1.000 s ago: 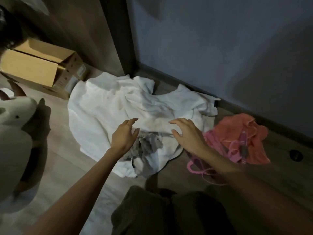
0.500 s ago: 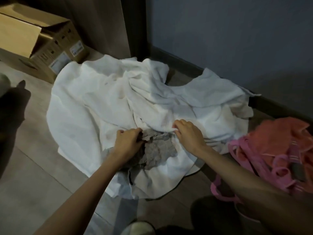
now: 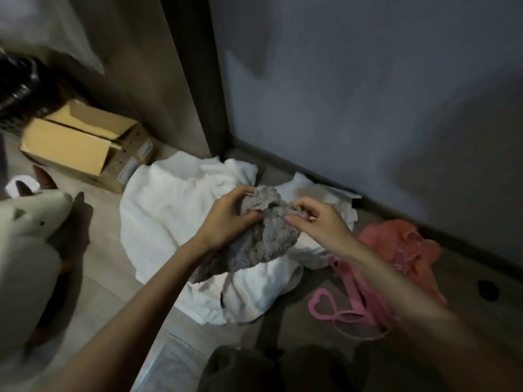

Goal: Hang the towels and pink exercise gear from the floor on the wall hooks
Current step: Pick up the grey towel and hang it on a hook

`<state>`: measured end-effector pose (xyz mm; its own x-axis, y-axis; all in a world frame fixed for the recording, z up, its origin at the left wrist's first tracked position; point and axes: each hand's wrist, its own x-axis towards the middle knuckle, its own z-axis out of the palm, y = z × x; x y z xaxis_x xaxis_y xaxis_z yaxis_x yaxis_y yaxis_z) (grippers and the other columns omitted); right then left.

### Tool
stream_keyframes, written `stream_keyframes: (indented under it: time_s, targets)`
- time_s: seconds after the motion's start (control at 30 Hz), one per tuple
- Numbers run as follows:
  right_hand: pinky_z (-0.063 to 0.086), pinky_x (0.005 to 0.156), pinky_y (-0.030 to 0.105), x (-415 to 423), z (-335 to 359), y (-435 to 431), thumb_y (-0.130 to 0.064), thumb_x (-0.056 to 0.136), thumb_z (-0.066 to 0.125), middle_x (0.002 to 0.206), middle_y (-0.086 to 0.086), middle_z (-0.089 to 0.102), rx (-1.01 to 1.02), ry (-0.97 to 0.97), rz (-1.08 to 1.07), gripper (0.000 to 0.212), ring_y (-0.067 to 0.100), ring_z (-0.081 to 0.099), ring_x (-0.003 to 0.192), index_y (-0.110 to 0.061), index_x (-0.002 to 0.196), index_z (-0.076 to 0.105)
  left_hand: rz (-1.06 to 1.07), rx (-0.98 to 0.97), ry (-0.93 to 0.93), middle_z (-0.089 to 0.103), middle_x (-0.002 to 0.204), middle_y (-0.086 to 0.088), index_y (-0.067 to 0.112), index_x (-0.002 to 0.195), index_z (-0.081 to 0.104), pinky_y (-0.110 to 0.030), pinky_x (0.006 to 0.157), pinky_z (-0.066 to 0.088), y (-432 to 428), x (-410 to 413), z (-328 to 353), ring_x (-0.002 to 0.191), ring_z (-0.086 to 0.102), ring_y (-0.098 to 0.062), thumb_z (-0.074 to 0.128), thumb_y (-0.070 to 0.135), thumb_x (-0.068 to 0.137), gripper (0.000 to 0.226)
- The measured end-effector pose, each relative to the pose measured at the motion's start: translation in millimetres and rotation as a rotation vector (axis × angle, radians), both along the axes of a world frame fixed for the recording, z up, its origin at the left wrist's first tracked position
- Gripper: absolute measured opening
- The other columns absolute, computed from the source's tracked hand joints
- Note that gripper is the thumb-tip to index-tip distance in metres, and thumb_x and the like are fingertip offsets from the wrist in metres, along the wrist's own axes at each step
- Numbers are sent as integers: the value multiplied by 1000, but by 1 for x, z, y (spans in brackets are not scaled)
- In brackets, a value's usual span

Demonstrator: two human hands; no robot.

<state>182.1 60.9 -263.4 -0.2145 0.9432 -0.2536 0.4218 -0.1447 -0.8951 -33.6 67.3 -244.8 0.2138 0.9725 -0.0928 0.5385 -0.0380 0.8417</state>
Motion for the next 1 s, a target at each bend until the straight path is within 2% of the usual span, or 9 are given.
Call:
stream_keyframes:
  time_s: [0.1, 0.23, 0.4, 0.5, 0.63, 0.73, 0.83, 0.9, 1.0]
  targets:
    - [43, 70, 12, 17, 112, 7, -17, 82, 70, 91, 15, 70, 86, -49, -58, 16, 1, 57, 76, -29, 91, 65, -29, -37, -14, 63, 107, 3, 18, 116, 59, -23, 87, 48, 12, 8, 107, 94, 59, -14, 71, 25, 82, 37]
    - [48, 80, 28, 48, 260, 13, -19, 83, 69, 96, 11, 71, 162, -105, -131, 21, 15, 65, 90, -12, 102, 68, 42, -10, -58, 68, 100, -10, 12, 115, 62, -32, 81, 52, 22, 18, 244, 90, 64, -23, 68, 21, 85, 32]
    - [46, 76, 25, 85, 460, 2, -4, 79, 69, 89, 7, 68, 302, -143, -126, 21, 8, 59, 79, -22, 87, 61, 134, 132, -47, 64, 81, -7, 5, 93, 64, -36, 71, 49, 35, 30, 416, 73, 58, -18, 63, 21, 88, 17]
    - [50, 75, 32, 106, 557, -11, -2, 77, 69, 85, 2, 67, 374, -208, -111, 28, 18, 63, 81, -29, 81, 60, 144, 247, -56, 48, 64, 3, 5, 78, 55, -33, 61, 38, 45, 41, 512, 59, 43, -10, 61, 23, 89, 21]
    - [52, 79, 44, 118, 643, -32, -2, 75, 65, 93, 6, 63, 335, -161, -46, 28, 20, 61, 88, -26, 84, 54, -50, 413, -103, 47, 66, -1, 2, 83, 56, -30, 60, 37, 44, 73, 625, 62, 43, -12, 60, 22, 90, 22]
    - [42, 93, 33, 111, 689, -45, -6, 75, 60, 114, -7, 50, 416, -70, -127, 34, 14, 46, 116, -29, 95, 46, -331, 497, -85, 52, 65, 1, 10, 83, 58, -25, 59, 38, 34, 104, 687, 62, 45, -6, 61, 22, 90, 15]
    - [37, 100, 32, 107, 729, -56, -15, 77, 60, 135, -9, 39, 532, -8, -236, 46, 9, 35, 128, -34, 114, 40, -489, 644, -24, 61, 73, -9, 8, 84, 62, -25, 62, 40, 26, 130, 732, 66, 50, -5, 61, 31, 86, 23]
    - [40, 99, 29, 111, 748, -62, -18, 81, 66, 136, -4, 42, 555, -36, -234, 54, 11, 41, 124, -32, 123, 35, -562, 722, -4, 65, 79, -3, 11, 88, 65, -18, 66, 41, 19, 140, 760, 69, 54, -1, 64, 27, 87, 16]
    - [52, 85, 33, 116, 769, -72, -19, 85, 66, 111, 3, 63, 579, -79, -271, 30, 17, 63, 99, -20, 111, 51, -645, 803, -14, 66, 85, 6, 15, 92, 66, -18, 73, 45, 10, 148, 793, 80, 60, -3, 66, 26, 86, 12]
